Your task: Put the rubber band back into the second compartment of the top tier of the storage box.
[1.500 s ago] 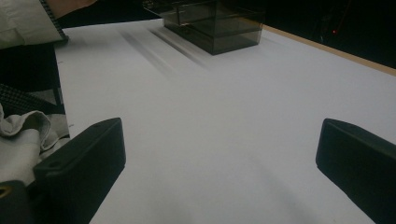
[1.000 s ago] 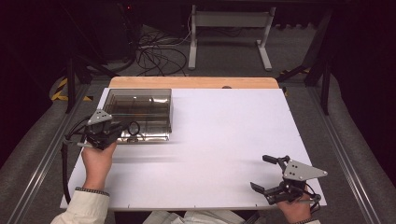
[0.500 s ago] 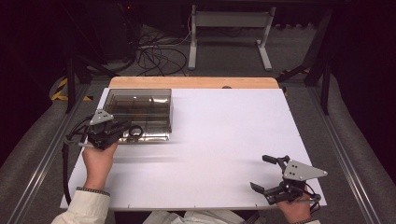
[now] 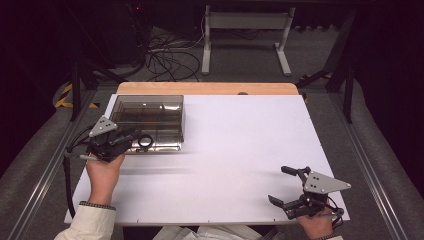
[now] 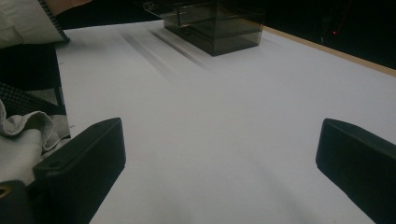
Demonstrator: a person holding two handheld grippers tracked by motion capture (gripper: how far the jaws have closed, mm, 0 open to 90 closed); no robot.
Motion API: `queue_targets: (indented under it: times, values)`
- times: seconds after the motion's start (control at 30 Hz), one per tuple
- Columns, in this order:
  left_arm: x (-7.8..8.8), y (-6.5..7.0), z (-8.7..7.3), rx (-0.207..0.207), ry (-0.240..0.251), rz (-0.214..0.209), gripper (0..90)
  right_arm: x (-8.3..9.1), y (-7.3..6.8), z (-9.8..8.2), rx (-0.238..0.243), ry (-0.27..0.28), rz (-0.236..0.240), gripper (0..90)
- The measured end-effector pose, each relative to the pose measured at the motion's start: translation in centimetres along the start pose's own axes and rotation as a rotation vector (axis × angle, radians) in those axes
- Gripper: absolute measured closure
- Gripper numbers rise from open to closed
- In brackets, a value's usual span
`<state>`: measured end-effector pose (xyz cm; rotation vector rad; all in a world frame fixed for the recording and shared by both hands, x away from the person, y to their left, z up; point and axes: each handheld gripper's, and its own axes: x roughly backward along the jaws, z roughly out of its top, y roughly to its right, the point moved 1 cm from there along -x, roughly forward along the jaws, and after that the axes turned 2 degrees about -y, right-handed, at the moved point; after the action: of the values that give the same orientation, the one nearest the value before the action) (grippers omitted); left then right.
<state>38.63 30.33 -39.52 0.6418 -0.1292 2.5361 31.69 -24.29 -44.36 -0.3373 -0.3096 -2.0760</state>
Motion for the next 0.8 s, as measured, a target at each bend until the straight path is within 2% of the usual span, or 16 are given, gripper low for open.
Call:
queue_targets:
  times: [0.33, 0.57, 0.6, 0.63, 0.67, 0.73, 0.8]
  values:
    - [0.5, 0.4, 0.2, -0.012, 0.01, -0.003, 64.8, 0.0, 0.0, 0.0, 0.003, -0.002, -0.001, 2.2]
    - [1.1, 1.1, 0.6, -0.039, 0.01, -0.014, 61.8, 0.0, 0.0, 0.0, 0.003, -0.004, 0.001, 2.2]
    - [1.2, 1.2, 0.8, -0.043, 0.002, -0.021, 57.1, 0.1, 0.0, 0.0, 0.003, -0.002, -0.001, 2.2]
    - [1.4, 1.3, 0.8, -0.047, -0.004, -0.027, 57.1, 0.1, 0.0, 0.0, 0.003, -0.002, -0.001, 2.2]
    - [1.5, 1.5, 0.9, -0.045, -0.006, -0.034, 51.9, 0.1, 0.0, -0.1, 0.001, -0.001, 0.0, 2.2]
    - [2.0, 1.8, 1.0, -0.053, 0.006, -0.04, 49.6, 0.1, 0.0, -0.1, 0.002, -0.001, -0.001, 2.2]
    - [2.4, 2.1, 1.1, -0.054, 0.016, -0.054, 40.8, 0.1, 0.0, 0.0, 0.003, -0.002, 0.0, 2.2]
